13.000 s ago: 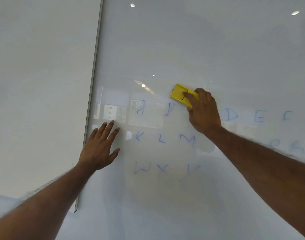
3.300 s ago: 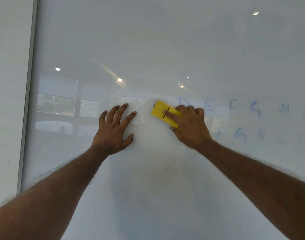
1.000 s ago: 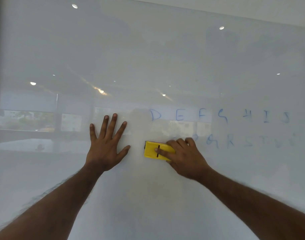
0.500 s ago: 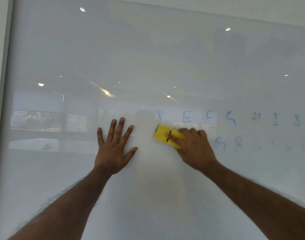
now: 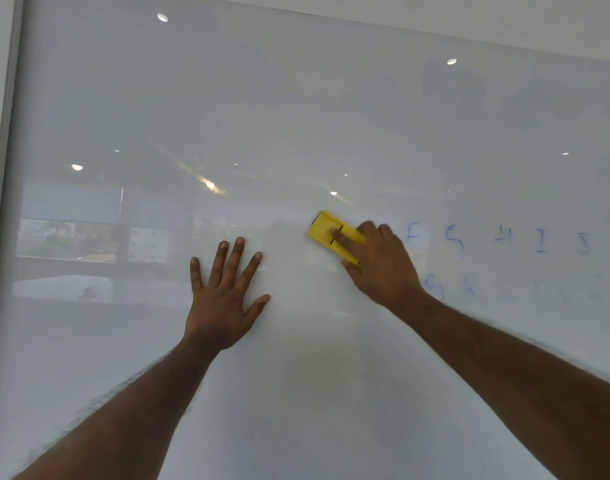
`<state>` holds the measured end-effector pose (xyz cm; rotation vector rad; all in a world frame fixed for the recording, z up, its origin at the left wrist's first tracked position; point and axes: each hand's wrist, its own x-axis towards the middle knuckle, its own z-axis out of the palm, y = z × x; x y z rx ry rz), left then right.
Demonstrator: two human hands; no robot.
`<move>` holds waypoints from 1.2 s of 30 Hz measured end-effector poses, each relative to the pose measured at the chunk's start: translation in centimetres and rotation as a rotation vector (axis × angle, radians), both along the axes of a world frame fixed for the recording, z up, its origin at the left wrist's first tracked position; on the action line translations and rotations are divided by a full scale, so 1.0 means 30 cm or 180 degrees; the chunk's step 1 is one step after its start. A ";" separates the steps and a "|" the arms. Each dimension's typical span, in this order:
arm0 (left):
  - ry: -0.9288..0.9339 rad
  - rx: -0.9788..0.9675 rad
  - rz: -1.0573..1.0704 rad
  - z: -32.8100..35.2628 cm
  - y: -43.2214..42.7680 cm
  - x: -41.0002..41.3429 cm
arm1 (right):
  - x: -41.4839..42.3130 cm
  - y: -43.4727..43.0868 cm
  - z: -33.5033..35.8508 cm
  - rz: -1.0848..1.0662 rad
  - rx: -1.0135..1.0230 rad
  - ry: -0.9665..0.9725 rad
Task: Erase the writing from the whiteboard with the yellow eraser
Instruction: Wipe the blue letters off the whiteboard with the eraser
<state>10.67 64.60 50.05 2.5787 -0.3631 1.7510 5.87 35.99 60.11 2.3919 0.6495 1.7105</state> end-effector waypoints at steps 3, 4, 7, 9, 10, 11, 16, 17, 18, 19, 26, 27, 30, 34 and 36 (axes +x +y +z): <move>0.0026 -0.0018 -0.0010 -0.003 -0.004 -0.004 | 0.009 0.020 0.030 -0.0024 0.0295 0.0048; 0.0039 -0.0031 -0.0017 -0.002 -0.003 -0.006 | 0.003 0.039 0.012 0.0009 0.0269 0.0082; 0.0063 -0.0036 0.0001 -0.004 -0.001 -0.012 | -0.011 0.068 -0.082 0.0140 -0.0228 0.0210; 0.0086 -0.0028 0.0013 -0.005 0.000 -0.016 | -0.014 0.036 -0.087 0.0122 -0.0519 0.0245; 0.0098 -0.0025 0.0021 -0.005 0.000 -0.017 | -0.010 0.014 -0.063 0.0096 -0.0488 0.0184; 0.0118 -0.0031 0.0031 -0.005 -0.001 -0.018 | -0.005 -0.006 -0.034 0.0099 -0.0277 0.0133; 0.0158 -0.0074 0.0045 -0.005 -0.009 -0.027 | 0.015 -0.006 0.014 0.0088 0.0738 0.0009; 0.0164 -0.0076 0.0043 -0.005 -0.010 -0.029 | 0.016 0.015 -0.024 0.0120 0.0547 0.0080; 0.0154 -0.0075 0.0048 -0.004 -0.013 -0.030 | 0.010 0.031 -0.071 0.0191 0.0299 0.0162; 0.0157 -0.0073 0.0064 -0.004 -0.011 -0.029 | 0.006 0.043 -0.124 0.0279 0.0040 0.0234; 0.0182 -0.0008 0.0068 0.003 0.005 -0.044 | 0.011 -0.084 -0.148 0.0177 -0.0315 0.0048; 0.0218 -0.0027 0.0064 0.007 0.001 -0.049 | 0.017 -0.117 -0.107 0.0141 0.0067 -0.0030; 0.0200 -0.0038 0.0048 0.016 -0.023 -0.070 | 0.039 -0.169 -0.056 0.0125 0.0855 -0.0161; 0.0147 0.0239 -0.0021 0.029 -0.063 -0.072 | 0.029 -0.112 -0.176 0.0217 0.0422 -0.0037; 0.0152 0.0302 -0.0059 0.055 -0.094 -0.067 | 0.015 -0.106 -0.249 0.0257 -0.0117 0.0056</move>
